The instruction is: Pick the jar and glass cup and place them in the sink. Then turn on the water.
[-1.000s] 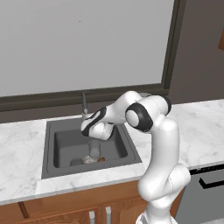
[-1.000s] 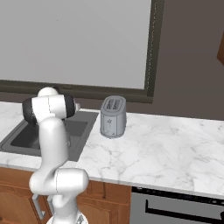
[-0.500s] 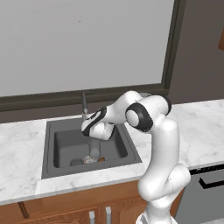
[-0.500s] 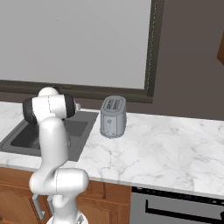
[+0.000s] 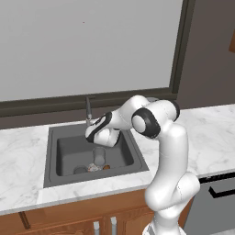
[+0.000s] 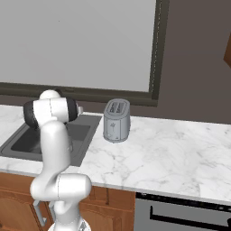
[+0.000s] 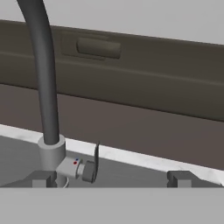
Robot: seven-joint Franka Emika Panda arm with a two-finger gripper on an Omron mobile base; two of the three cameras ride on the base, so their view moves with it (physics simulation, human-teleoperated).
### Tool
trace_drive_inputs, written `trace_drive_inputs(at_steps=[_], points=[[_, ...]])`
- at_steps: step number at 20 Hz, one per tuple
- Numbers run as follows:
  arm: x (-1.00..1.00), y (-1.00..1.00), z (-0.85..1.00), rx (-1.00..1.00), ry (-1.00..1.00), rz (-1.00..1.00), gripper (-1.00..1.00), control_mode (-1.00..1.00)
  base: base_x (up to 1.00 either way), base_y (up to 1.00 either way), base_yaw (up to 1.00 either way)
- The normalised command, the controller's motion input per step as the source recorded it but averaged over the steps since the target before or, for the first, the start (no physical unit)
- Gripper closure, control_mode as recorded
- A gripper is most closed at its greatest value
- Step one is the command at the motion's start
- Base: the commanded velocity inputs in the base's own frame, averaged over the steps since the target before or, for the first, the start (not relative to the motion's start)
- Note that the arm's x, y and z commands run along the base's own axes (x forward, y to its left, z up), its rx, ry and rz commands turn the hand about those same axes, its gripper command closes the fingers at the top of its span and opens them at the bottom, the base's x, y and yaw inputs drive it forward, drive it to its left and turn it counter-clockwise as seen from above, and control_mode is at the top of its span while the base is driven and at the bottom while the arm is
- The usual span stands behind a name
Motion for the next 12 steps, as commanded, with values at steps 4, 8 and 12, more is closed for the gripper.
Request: trace_drive_inputs(at_steps=[4, 8, 12], points=[[0.0, 0.09, -0.09, 0.0, -0.01, 0.0, -1.0, -1.0, 0.0, 0.0, 0.0], [0.0, 0.11, -0.14, 0.0, -0.01, 0.0, -1.0, -1.0, 0.0, 0.0, 0.0], [0.0, 0.08, -0.15, 0.0, -0.02, 0.0, -1.0, -1.0, 0.0, 0.0, 0.0]])
